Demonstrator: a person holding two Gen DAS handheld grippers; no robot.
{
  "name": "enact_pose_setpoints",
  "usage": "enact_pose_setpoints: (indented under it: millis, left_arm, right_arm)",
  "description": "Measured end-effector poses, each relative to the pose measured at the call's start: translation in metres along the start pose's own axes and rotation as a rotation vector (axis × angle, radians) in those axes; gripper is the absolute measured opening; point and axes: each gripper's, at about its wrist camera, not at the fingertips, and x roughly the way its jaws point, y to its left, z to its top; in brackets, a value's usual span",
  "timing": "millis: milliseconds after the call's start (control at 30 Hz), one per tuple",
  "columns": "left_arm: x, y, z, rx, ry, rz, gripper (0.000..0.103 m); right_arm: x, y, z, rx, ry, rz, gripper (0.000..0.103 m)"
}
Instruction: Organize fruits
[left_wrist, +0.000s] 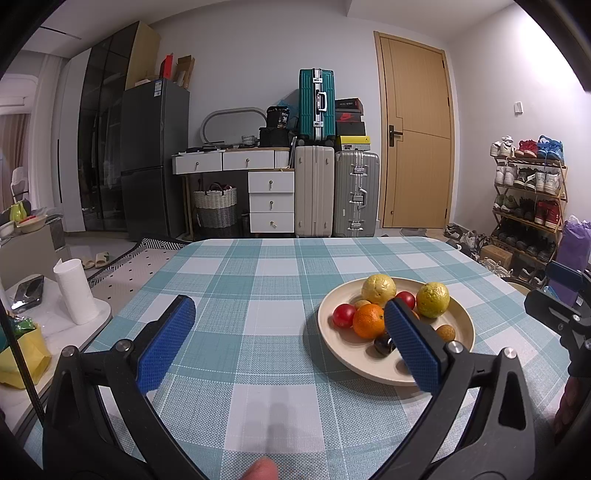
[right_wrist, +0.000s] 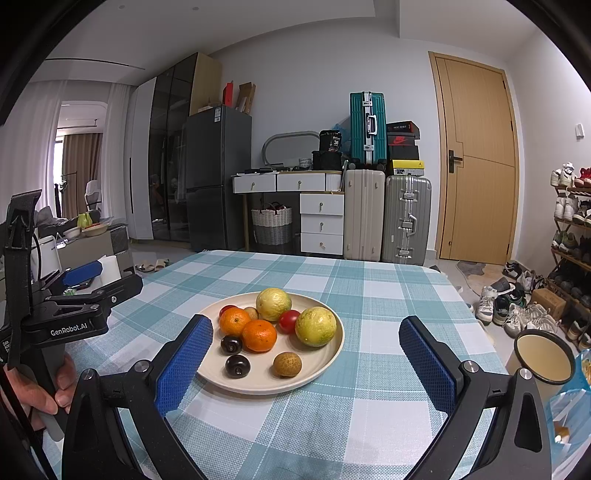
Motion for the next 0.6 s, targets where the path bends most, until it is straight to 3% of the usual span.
enact_pose_setpoints:
  millis: [600]
  left_arm:
    - [-0.0002,0.0000,-0.0002,0.000,0.000,0.000,0.102]
  right_arm:
    - [0.0002,-0.0001,0.0001,0.001,0.000,0.000,0.103]
